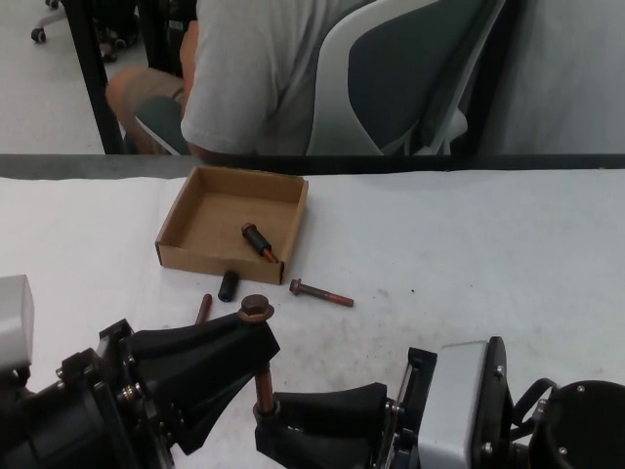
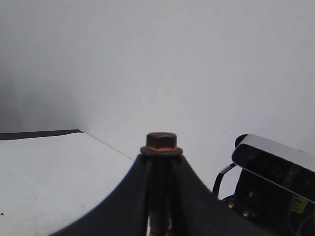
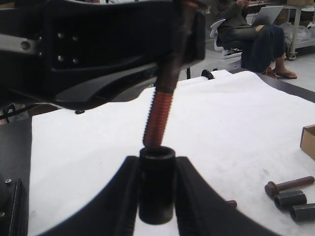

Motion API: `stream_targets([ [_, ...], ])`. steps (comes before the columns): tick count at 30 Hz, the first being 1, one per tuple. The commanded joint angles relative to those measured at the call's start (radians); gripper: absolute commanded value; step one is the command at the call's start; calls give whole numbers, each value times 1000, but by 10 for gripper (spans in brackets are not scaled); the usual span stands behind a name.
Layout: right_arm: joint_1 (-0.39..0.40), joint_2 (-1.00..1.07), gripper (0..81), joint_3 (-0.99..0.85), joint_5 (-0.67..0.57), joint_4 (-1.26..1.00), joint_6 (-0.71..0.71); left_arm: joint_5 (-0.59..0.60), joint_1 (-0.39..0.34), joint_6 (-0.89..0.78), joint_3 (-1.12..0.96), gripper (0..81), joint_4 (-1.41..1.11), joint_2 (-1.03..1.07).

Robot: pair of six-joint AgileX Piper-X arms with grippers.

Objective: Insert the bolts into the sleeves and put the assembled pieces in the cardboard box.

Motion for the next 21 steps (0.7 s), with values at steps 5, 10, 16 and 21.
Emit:
stream_targets([
  [5, 0, -38, 2, -6, -8, -4, 3, -8, -4, 4, -3, 8, -1, -1],
  [10, 0, -68, 2, -6, -8, -4, 3, -8, -4, 4, -3, 8, 2, -1],
  [16, 0, -79, 2, -6, -8, -4, 27, -8, -4, 13, -3, 8, 2, -1],
  [21, 0, -80, 2, -6, -8, -4, 27, 1, -4, 28, -3, 8, 2, -1],
])
